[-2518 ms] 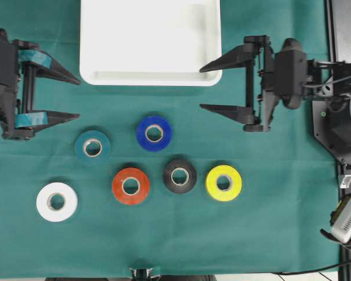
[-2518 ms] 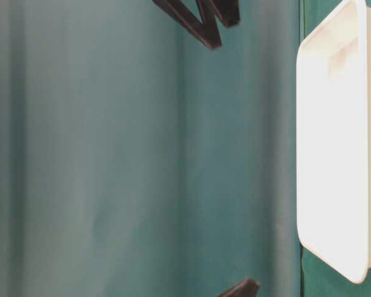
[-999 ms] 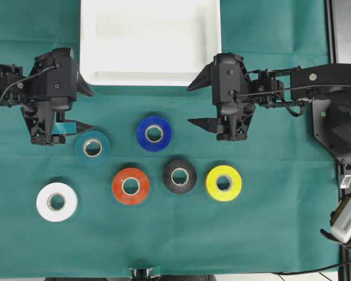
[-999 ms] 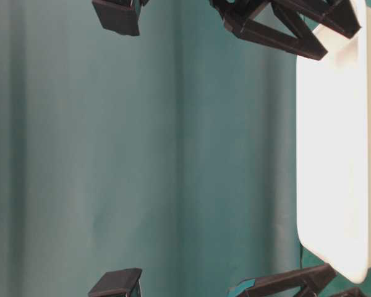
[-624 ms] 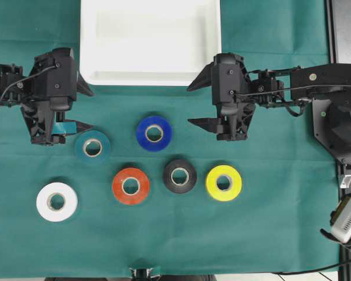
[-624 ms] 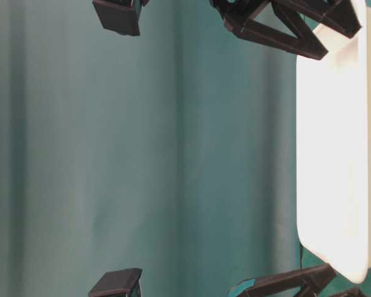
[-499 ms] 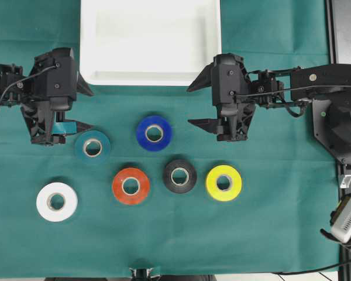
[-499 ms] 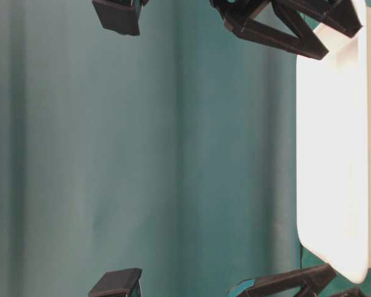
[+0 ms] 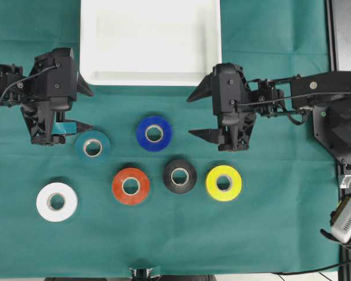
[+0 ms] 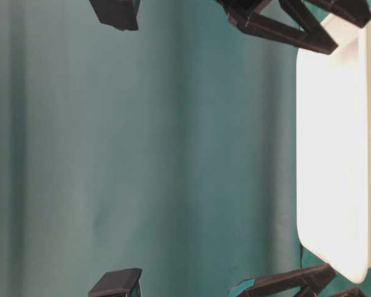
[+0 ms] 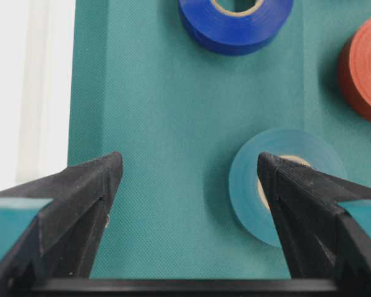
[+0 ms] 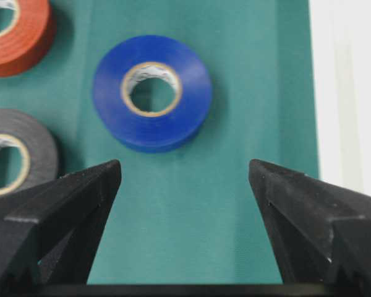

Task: Put the tape alternately from left to right into the white case.
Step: 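Lower the right gripper over the black tape roll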

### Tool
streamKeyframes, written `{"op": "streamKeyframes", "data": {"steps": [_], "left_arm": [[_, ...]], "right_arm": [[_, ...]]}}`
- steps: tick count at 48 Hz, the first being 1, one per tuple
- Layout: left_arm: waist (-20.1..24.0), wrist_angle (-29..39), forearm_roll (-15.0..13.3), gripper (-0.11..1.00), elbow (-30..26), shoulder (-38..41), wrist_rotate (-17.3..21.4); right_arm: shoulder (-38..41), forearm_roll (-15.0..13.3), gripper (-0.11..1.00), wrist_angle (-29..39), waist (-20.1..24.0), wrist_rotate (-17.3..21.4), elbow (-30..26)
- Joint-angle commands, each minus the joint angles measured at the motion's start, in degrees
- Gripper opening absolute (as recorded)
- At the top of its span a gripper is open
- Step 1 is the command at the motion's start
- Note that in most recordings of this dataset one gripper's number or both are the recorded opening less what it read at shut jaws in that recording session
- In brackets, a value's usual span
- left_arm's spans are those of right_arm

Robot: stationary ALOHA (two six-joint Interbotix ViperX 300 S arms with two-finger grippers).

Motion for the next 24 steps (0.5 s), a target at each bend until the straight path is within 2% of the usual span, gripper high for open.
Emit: {"op": "streamKeyframes", "data": {"steps": [1,24], "left_arm": [[-0.1,-0.2,0.0,0.93,-1.0,-0.6,0.0],[-0.1,-0.2,-0.1,0.93,-1.0,-0.6,0.0]], "right_arm": [[-0.4,0.0,0.85,-0.4,1.3,0.6,-1.0],[0.2,0.0,0.85,-1.1,7.7,4.1,-1.0]]}}
